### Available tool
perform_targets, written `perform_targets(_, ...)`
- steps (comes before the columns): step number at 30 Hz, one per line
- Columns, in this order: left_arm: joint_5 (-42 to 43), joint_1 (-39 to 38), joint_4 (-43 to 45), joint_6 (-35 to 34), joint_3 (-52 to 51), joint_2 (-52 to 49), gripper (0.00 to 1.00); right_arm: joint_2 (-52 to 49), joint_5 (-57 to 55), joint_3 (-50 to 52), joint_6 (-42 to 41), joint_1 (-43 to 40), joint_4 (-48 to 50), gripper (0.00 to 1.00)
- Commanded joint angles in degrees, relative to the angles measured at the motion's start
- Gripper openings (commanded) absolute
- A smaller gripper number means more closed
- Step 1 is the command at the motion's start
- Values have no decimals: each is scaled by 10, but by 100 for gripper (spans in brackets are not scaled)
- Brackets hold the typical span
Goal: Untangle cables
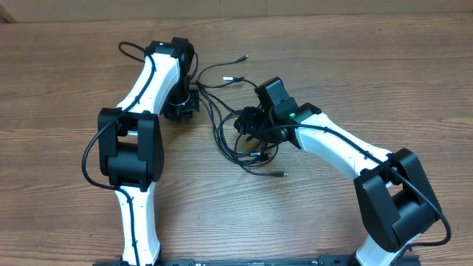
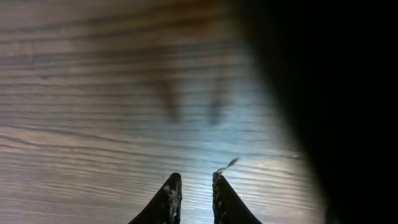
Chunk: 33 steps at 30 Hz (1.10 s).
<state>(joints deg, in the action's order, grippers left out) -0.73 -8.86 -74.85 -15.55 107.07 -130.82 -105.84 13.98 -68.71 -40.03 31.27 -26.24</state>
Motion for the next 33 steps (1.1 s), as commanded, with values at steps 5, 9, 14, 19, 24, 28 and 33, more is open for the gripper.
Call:
perform_targets(5,145,19,-9,57,-3,9,31,-6,8,2,41,2,4,61)
perform_targets(9,182,27,-49,72,16,9,44,-6,-12,2,41,2,-3,63)
perform_targets(14,221,30,-89,72,69,17,51,-6,-15,2,41,2,-6,84)
perform_targets(19,235,21,-110,71,108,32,55,-6,-16,2,41,2,2,100)
perform_targets(24,232,-6,-98,46,104,34,57,-6,-41,2,41,2,-3,100)
perform_targets(28,220,-31,-89,46,103,34,57,-6,-60,2,41,2,-12,100)
perform_targets(33,193,-50,-69,26,99,34,60,-6,-94,2,41,2,-30,100)
